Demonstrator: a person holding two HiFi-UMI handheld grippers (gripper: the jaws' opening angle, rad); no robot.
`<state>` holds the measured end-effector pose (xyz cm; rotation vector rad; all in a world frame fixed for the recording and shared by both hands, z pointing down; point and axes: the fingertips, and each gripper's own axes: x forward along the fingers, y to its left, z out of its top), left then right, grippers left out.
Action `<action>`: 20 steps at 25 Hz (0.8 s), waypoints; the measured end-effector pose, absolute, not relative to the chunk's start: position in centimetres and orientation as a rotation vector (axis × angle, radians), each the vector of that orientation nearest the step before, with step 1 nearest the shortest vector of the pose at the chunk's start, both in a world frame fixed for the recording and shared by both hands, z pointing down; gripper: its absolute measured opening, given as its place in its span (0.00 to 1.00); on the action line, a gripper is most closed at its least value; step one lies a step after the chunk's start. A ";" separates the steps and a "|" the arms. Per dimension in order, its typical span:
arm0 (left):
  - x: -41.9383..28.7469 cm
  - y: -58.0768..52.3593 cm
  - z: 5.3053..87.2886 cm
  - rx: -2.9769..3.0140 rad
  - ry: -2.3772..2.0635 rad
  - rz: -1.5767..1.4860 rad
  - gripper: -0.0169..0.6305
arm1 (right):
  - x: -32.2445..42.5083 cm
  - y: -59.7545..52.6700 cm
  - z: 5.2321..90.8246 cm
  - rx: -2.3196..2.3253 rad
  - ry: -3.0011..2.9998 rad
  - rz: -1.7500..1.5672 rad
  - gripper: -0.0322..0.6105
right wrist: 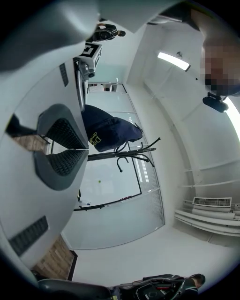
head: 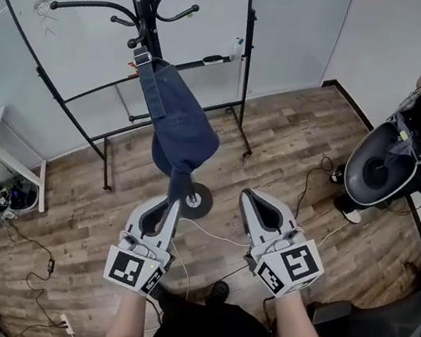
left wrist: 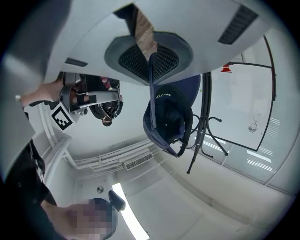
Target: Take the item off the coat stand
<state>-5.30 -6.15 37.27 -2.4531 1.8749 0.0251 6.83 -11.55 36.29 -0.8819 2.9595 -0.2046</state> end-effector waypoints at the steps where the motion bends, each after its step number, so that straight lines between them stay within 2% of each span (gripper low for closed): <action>1: -5.5 -5.7 37.5 -2.456 1.894 0.030 0.08 | 6.8 -11.2 36.2 -0.880 2.955 -0.193 0.10; 20: -6.6 -2.4 40.6 -2.523 2.025 -0.023 0.08 | 4.8 -7.7 37.3 -0.809 2.972 -0.183 0.10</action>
